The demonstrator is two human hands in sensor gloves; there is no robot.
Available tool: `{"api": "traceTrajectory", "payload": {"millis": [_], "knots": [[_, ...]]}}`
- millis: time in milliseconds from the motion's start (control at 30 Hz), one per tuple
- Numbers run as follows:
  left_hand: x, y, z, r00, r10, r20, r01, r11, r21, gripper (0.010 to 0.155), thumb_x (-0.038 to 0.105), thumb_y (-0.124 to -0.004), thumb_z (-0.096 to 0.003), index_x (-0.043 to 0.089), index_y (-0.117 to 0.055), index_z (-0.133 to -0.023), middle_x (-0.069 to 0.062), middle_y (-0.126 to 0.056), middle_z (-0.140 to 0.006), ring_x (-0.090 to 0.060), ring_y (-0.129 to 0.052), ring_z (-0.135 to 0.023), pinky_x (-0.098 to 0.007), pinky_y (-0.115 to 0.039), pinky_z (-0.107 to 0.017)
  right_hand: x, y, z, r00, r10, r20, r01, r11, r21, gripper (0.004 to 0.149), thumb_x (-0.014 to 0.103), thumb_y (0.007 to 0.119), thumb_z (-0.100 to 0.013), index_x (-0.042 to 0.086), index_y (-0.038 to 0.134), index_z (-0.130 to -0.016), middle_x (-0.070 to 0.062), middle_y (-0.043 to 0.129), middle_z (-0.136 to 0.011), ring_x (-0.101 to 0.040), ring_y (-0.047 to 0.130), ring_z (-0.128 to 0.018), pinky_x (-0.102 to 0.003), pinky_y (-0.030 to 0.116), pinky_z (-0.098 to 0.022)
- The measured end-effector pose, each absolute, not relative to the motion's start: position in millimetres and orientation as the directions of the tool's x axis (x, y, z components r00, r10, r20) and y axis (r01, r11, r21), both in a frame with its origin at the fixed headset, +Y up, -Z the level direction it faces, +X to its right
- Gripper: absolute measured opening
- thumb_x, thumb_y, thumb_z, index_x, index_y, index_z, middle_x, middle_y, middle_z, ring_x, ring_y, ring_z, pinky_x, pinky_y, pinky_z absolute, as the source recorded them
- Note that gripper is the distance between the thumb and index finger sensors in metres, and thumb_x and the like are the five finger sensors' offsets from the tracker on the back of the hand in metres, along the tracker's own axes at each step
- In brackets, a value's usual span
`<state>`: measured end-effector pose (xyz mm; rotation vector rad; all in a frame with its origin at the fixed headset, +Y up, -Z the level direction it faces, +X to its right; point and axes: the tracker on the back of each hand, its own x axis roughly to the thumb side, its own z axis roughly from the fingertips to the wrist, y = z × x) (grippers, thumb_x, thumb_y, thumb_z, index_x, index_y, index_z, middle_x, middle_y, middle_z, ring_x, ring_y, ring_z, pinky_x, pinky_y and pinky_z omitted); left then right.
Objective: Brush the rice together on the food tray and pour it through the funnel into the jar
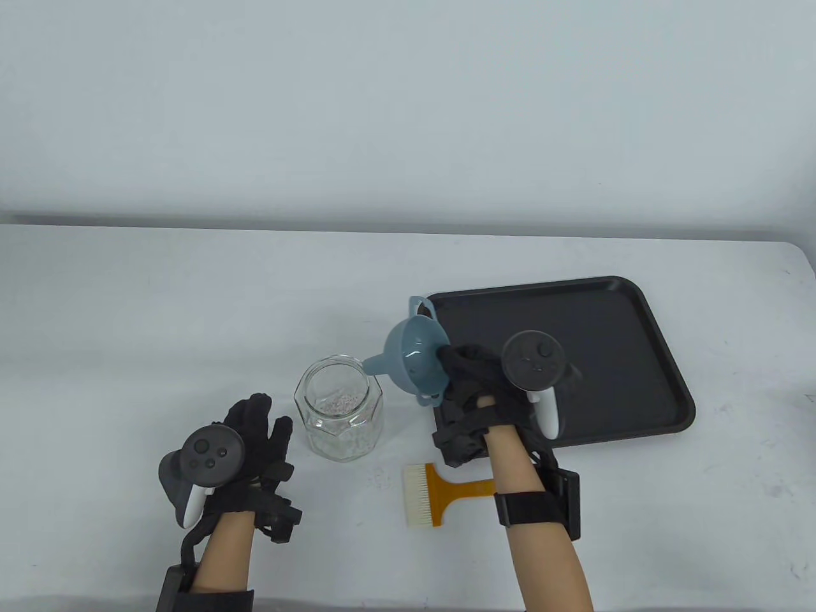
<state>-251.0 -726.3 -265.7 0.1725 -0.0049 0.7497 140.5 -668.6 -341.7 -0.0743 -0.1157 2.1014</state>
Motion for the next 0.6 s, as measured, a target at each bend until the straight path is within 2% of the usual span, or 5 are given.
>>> {"api": "traceTrajectory", "payload": {"millis": [167, 300, 500, 600], "knots": [[-251.2, -726.3, -265.7, 0.740, 0.670, 0.062, -0.670, 0.725, 0.158, 0.070, 0.034, -0.065, -0.0551, -0.013, -0.050, -0.106, -0.049, -0.049, -0.100, -0.072, -0.061, -0.080, -0.084, -0.024, -0.060, 195.6, -709.8, -332.0, -0.559, 0.820, -0.121, -0.787, -0.571, -0.234, 0.039, 0.035, 0.075, -0.049, 0.001, 0.088, -0.064, -0.015, 0.098, -0.052, -0.021, 0.104, -0.027, -0.054, 0.076, -0.039], [-250.7, -727.2, -265.9, 0.746, 0.664, 0.055, -0.664, 0.732, 0.154, 0.070, 0.034, -0.065, -0.0552, -0.013, -0.050, -0.106, -0.049, -0.049, -0.100, -0.072, -0.060, -0.081, -0.084, -0.024, -0.060, 217.4, -735.8, -329.7, -0.637, 0.747, -0.189, -0.691, -0.662, -0.290, 0.039, 0.034, 0.075, -0.049, 0.001, 0.088, -0.064, -0.015, 0.097, -0.052, -0.021, 0.104, -0.027, -0.054, 0.076, -0.039], [-251.1, -727.3, -266.0, 0.750, 0.660, 0.049, -0.658, 0.736, 0.157, 0.070, 0.033, -0.065, -0.0551, -0.013, -0.050, -0.106, -0.049, -0.049, -0.100, -0.072, -0.060, -0.081, -0.084, -0.024, -0.060, 223.0, -746.9, -334.5, -0.759, 0.619, -0.202, -0.551, -0.776, -0.306, 0.040, 0.034, 0.073, -0.049, 0.001, 0.086, -0.067, -0.015, 0.096, -0.056, -0.022, 0.103, -0.031, -0.055, 0.074, -0.041], [-251.1, -727.7, -266.2, 0.751, 0.659, 0.043, -0.656, 0.738, 0.157, 0.070, 0.033, -0.065, -0.0551, -0.013, -0.050, -0.106, -0.049, -0.049, -0.100, -0.072, -0.060, -0.081, -0.084, -0.024, -0.060, 223.1, -753.3, -336.7, -0.757, 0.618, -0.214, -0.554, -0.780, -0.292, 0.040, 0.034, 0.072, -0.050, 0.001, 0.085, -0.068, -0.016, 0.095, -0.057, -0.024, 0.103, -0.033, -0.055, 0.074, -0.041]]}}
